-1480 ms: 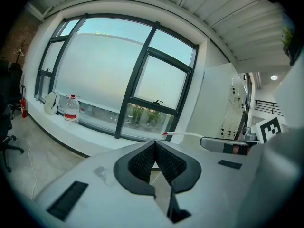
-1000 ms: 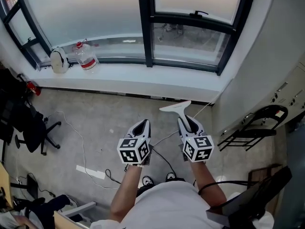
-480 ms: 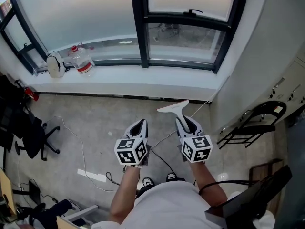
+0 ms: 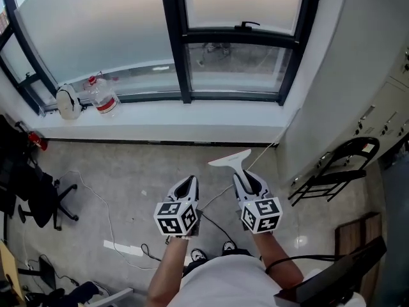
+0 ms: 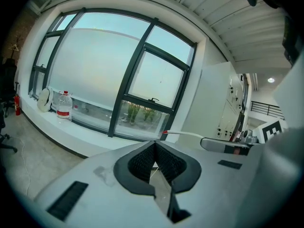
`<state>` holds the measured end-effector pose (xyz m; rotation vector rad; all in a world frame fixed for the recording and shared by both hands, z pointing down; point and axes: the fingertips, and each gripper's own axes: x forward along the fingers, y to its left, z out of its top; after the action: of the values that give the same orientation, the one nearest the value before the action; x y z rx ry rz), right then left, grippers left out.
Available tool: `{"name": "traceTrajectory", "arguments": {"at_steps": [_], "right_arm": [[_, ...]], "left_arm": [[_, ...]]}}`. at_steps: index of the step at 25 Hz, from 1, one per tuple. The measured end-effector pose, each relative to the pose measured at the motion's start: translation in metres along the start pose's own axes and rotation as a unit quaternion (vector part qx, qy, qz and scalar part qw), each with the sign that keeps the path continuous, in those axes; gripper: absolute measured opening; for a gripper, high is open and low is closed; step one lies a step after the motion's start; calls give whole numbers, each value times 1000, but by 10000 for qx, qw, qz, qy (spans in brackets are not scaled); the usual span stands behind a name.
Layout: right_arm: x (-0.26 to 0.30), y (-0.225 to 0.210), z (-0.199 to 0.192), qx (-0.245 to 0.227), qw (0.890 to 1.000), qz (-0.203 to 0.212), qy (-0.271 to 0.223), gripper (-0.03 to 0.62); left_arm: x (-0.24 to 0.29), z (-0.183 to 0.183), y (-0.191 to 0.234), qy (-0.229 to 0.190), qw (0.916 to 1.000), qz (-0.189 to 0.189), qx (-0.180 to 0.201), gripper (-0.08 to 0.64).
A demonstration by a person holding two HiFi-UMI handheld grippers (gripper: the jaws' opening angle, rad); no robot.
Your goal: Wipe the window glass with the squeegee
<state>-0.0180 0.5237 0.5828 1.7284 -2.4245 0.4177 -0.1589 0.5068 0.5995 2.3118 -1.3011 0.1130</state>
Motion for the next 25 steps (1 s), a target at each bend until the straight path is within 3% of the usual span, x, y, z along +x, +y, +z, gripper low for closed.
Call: {"name": "traceTrajectory", "arguments": {"at_steps": [18, 25], "right_arm": [[-36, -54, 2, -43, 9992, -364, -167, 84], [-53, -82, -8, -69, 9989, -447, -139, 84]], "left_arm": [[44, -4, -76, 103, 9980, -559, 282, 0], [60, -16, -95, 166, 9981, -514, 296, 0]]}}
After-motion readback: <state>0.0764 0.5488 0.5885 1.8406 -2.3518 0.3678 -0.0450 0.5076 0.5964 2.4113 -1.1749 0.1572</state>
